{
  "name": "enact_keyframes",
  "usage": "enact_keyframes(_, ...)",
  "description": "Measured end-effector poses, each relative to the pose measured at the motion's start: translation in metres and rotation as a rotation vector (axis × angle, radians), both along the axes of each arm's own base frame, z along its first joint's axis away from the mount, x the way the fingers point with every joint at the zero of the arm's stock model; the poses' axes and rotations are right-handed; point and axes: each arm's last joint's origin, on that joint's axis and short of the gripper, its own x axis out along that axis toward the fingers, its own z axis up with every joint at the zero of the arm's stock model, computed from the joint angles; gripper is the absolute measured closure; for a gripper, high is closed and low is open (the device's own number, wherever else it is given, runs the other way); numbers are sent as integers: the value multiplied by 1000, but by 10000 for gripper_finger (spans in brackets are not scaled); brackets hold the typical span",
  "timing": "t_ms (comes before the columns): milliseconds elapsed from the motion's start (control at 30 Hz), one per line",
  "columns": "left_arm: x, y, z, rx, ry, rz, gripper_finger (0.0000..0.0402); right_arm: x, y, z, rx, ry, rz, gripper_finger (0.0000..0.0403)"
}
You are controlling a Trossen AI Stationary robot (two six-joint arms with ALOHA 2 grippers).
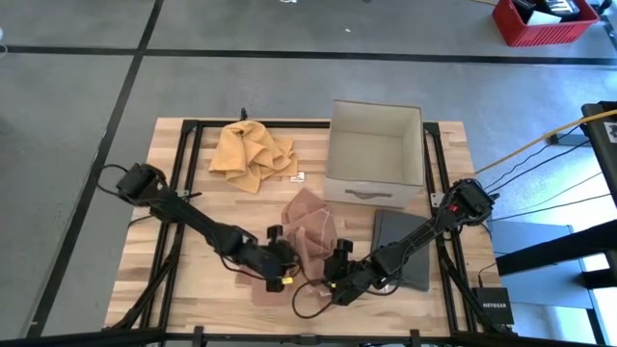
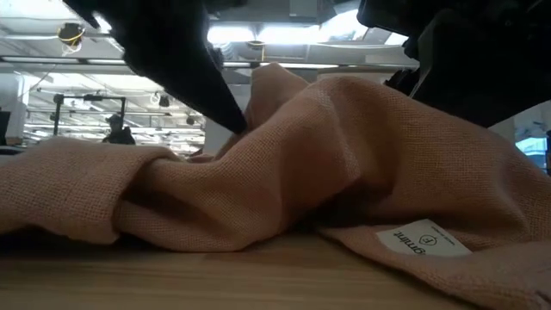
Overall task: Fold towel
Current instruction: Fold the light orange towel
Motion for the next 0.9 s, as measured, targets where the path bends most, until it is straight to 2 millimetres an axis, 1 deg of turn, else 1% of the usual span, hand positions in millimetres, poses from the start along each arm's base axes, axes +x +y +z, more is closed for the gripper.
enact_keyframes(100, -7, 8, -8, -118, -56, 29, 271, 0, 0, 0, 1, -2, -1, 121)
enact_keyframes(200, -8, 10, -17, -210, -42, 16, 271, 0, 0, 0, -4, -4, -1, 121)
enact_keyframes(333, -6, 14, -30, -189, -28, 50, 271, 1, -1, 0, -20, -14, -14, 121)
enact_keyframes(400, 0, 18, -33, -182, -61, 58, 271, 1, -1, 0, -20, -15, -14, 121)
enact_keyframes(567, 11, 21, -26, -95, -179, -38, 271, 1, -1, 0, -20, -15, -15, 121)
enact_keyframes(700, 13, 21, -25, -38, -198, -99, 271, 1, -1, 0, -21, -16, -15, 121)
enact_keyframes(767, 12, 19, -25, -54, -186, -143, 271, 1, -1, 0, -21, -15, -15, 121)
enact_keyframes(900, 9, 8, -24, -140, -171, -296, 271, 1, -1, 0, -21, -15, -15, 121)
